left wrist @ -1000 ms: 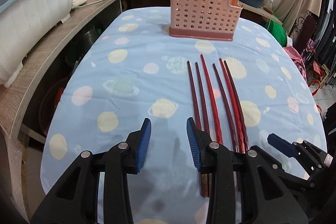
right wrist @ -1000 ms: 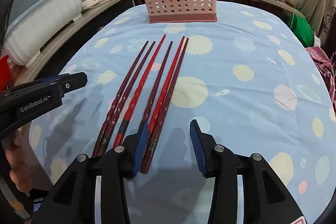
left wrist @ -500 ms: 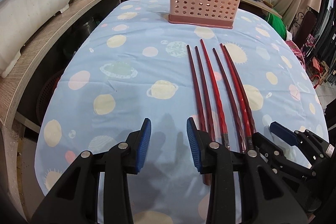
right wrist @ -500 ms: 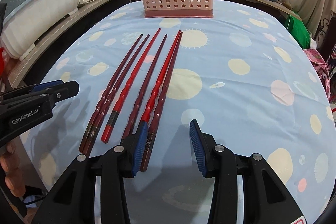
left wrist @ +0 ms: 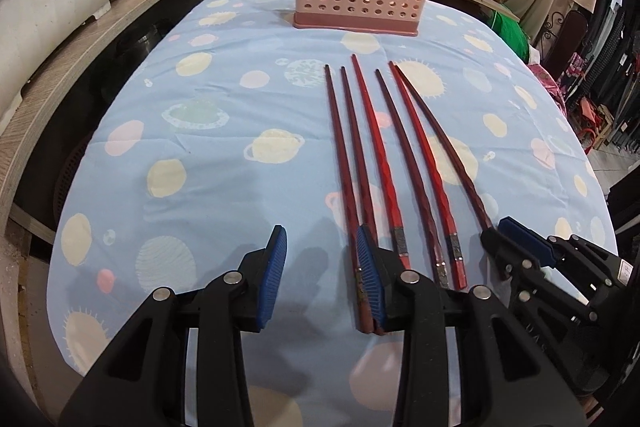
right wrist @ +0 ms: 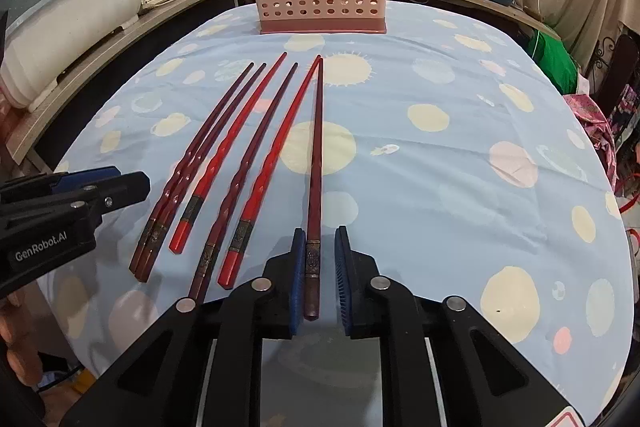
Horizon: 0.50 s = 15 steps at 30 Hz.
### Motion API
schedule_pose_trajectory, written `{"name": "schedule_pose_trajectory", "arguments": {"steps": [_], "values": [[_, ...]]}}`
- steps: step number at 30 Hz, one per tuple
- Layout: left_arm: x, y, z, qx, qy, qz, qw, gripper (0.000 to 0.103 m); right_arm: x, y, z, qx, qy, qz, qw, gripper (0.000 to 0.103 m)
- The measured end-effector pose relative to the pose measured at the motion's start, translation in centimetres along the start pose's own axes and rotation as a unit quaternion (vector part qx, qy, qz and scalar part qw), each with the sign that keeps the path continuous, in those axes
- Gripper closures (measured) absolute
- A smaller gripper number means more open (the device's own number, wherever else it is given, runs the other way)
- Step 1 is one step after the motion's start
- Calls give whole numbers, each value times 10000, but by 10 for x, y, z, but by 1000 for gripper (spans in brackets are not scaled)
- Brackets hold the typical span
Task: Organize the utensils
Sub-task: 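Grasp a dark red chopstick with the right tool while the left tool grasps another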
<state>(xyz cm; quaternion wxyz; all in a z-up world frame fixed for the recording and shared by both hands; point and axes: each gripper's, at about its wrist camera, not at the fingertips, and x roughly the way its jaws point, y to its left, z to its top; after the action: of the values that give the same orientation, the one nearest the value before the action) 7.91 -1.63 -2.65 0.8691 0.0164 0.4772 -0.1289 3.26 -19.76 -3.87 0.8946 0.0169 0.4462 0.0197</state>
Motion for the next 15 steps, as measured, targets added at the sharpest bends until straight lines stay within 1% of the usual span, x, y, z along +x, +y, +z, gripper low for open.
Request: {"name": "schedule_pose_trajectory", "arguments": {"steps": [3,5,11,13,14,15], "values": [[5,-3,-3,10,87,-56,9999,68,-1,-3,-1,63,11,40,10000,96],[7,-5,-4,23,134,-77,9999,68,-1,-3,-2,62,8,41,10000,96],[12,-3,-6,10,202,-16,9998,68,-1,-4,-2,78,5,55,10000,96],[13,-2,-7,-19,214,-19,9998,66,-2,-4,-2,100,7,71,9999,96],[14,-2,-8,-9,247,-6,9997,69,-2,-4,-2,116,10,80,9999,96],[14,-3,-9,36,229,30,9997,69,-2,-5,-2,125,11,88,9999,96]]}}
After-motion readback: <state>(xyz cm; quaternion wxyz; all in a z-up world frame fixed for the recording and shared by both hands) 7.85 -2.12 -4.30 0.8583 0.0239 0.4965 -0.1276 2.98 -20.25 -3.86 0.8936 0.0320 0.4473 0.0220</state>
